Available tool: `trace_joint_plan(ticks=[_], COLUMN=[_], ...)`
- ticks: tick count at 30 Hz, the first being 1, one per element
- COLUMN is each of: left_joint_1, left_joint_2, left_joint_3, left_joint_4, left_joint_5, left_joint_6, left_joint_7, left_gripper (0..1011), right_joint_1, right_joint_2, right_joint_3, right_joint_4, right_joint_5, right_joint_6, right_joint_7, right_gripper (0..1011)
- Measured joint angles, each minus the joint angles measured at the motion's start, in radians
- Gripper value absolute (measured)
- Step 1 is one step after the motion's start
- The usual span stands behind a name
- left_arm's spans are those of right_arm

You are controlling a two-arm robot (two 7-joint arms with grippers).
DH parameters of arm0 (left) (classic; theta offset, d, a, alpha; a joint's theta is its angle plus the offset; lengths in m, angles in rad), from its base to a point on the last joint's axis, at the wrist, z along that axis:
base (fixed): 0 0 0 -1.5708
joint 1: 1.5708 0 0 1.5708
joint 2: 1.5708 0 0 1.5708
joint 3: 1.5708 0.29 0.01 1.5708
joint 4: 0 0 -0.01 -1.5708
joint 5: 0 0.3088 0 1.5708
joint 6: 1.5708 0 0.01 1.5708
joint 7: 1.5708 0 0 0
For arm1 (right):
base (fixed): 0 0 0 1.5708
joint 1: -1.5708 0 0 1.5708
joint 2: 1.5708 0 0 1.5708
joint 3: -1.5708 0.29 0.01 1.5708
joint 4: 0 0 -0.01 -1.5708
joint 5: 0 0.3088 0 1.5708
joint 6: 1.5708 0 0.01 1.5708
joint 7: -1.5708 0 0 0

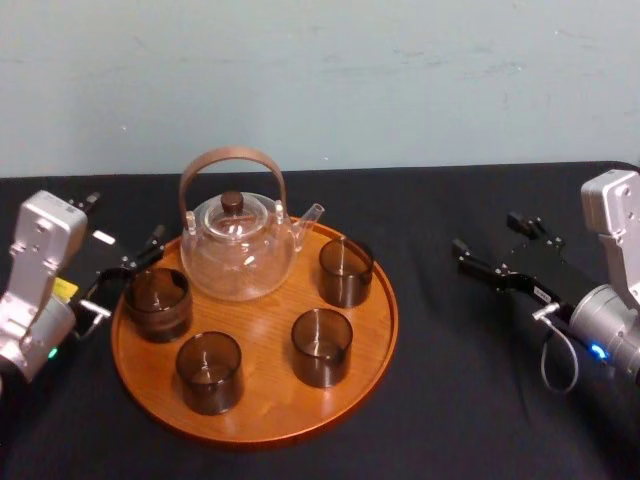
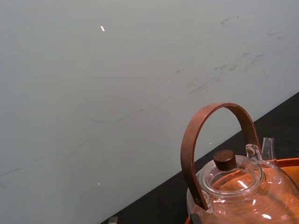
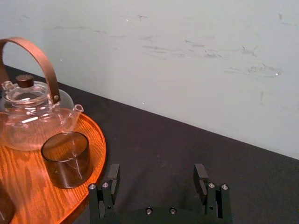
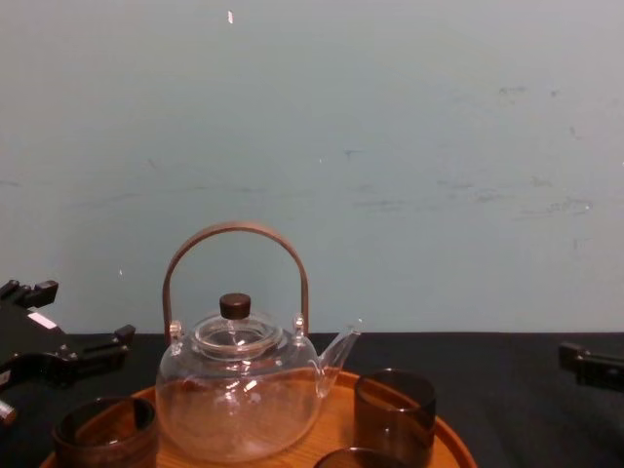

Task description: Pick up the glass from the table and place it on the tray.

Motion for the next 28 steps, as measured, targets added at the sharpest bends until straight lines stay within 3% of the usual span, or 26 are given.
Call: trace_joint_plan(ticks=[28], left_joint_1=[0.0], left_joint_2=[0.0], left_joint_3=[0.0], left_joint_4=[0.0], left_joint_5=[0.0], left_joint_6=[0.0], left_joint_7=[0.0], left_gripper=[1001], right_joint_1=[0.002], right_joint_2=[0.002], right_joint_3=[-0.001], right_joint_4=[0.001], right_joint_5=[-0.001], right_joint_6=[0.004], right_joint_7=[0.002], right_gripper=[1002])
